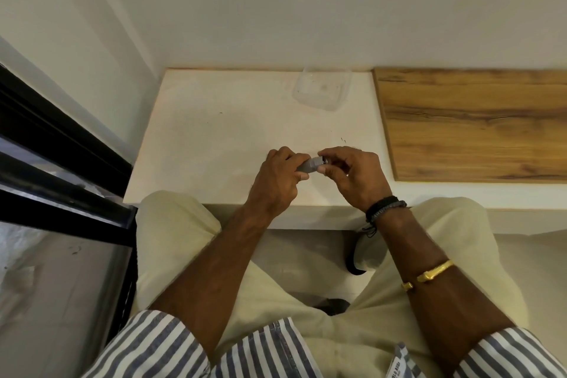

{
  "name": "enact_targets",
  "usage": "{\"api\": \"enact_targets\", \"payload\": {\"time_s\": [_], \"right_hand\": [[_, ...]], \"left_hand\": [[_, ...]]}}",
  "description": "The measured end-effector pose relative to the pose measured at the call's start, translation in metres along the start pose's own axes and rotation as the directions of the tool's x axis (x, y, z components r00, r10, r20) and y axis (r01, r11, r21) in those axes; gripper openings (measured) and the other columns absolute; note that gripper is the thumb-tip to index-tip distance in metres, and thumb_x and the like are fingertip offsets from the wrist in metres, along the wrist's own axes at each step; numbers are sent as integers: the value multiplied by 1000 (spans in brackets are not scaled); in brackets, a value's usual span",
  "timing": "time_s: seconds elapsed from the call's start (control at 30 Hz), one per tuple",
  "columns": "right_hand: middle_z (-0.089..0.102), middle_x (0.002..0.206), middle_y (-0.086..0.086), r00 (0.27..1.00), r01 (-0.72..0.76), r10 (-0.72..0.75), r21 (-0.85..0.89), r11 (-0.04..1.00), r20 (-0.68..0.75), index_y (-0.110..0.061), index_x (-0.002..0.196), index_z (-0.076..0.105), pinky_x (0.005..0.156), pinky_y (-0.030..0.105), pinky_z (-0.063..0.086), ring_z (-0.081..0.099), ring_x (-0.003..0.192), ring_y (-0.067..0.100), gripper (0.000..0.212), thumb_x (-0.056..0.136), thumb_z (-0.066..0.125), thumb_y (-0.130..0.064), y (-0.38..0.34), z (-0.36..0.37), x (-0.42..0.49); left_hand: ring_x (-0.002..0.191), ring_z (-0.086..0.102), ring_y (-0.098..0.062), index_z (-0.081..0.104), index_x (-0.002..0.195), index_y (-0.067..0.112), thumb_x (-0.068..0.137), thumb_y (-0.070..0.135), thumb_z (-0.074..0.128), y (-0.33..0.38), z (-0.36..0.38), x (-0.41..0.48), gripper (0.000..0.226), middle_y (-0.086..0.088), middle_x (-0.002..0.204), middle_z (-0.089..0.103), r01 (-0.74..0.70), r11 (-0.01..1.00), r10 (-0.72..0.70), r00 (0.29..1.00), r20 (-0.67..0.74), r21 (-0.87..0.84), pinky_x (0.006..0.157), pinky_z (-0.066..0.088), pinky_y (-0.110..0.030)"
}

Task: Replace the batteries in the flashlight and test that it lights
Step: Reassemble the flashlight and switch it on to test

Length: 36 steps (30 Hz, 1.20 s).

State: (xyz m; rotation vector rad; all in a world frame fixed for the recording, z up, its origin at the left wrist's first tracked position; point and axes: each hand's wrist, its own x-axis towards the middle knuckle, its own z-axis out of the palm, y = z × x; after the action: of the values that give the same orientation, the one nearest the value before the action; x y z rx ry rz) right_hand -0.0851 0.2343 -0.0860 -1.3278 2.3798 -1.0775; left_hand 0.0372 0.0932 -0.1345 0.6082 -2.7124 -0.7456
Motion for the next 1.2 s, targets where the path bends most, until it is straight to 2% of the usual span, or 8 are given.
{"api": "enact_targets", "payload": {"time_s": [0.2, 0.4, 0.6, 0.77, 0.9, 1.03, 1.1, 1.2], "right_hand": [[73, 88, 6, 999, -27, 30, -85, 996, 34, -8, 111, 68, 82, 45, 57, 66, 77, 23, 29, 101, 60, -34, -2, 10, 2], [72, 86, 6, 998, -60, 59, -64, 996, -30, -8, 106, 67, 76, 43, 58, 67, 75, 22, 26, 104, 55, -31, -3, 19, 2], [73, 95, 8, 964, -244, 265, 303, 921, -30, -16, 111, 67, 82, 49, 61, 71, 88, 28, 23, 95, 68, -33, -3, 28, -3], [75, 103, 15, 887, -396, 449, 679, 618, 107, -17, 108, 71, 90, 49, 61, 73, 98, 28, 18, 91, 75, -19, -2, 43, -7], [76, 112, 10, 825, -419, 526, 850, 320, 208, -12, 120, 65, 97, 45, 57, 71, 106, 22, 27, 97, 67, -27, 0, 51, -5], [73, 109, 9, 768, -386, 537, 921, -44, 348, -16, 123, 60, 93, 51, 55, 68, 106, 26, 28, 103, 55, -34, 5, 47, -2], [69, 102, 11, 739, -338, 540, 916, -218, 402, -16, 115, 62, 98, 53, 52, 67, 99, 27, 24, 101, 54, -35, 8, 43, 0], [60, 86, 11, 734, -223, 524, 882, -416, 433, -12, 99, 62, 99, 46, 44, 59, 82, 26, 28, 95, 50, -36, 11, 37, 1]], "left_hand": [[92, 56, -27, 65, 115, 9, 88, 14, 70, 2, -4, -1, 28, -10, 107, 65, -42, 997, 43, 999, -9, 66, 75, 53, -42], [92, 58, -25, 65, 113, 10, 87, 15, 72, 6, -6, -3, 27, -7, 106, 65, -32, 993, 36, 999, -30, 115, 73, 51, -39], [99, 54, -25, 63, 120, 12, 94, 24, 65, 8, -11, -3, 29, -7, 112, 62, -7, 992, 12, 999, -38, 125, 77, 49, -37], [96, 51, -20, 63, 124, 15, 97, 29, 59, 12, -11, -4, 30, -4, 106, 60, -11, 999, 15, 997, -72, 44, 73, 48, -33], [94, 54, -15, 65, 124, 16, 96, 31, 62, 13, -8, -6, 32, 0, 103, 61, 17, 984, -35, 994, -101, -175, 77, 51, -32], [107, 64, -16, 64, 127, 12, 101, 27, 56, 18, -7, -2, 31, -5, 121, 68, 166, 894, -237, 963, -126, -416, 88, 55, -29], [119, 61, -19, 62, 131, 12, 106, 35, 43, 21, -11, 3, 39, -6, 129, 66, 328, 697, -423, 906, 3, -638, 102, 50, -34], [134, 51, -25, 50, 142, 11, 105, 54, 14, 25, -19, 7, 67, -10, 143, 56, 414, 205, -523, 812, 258, -887, 118, 33, -45]]}}
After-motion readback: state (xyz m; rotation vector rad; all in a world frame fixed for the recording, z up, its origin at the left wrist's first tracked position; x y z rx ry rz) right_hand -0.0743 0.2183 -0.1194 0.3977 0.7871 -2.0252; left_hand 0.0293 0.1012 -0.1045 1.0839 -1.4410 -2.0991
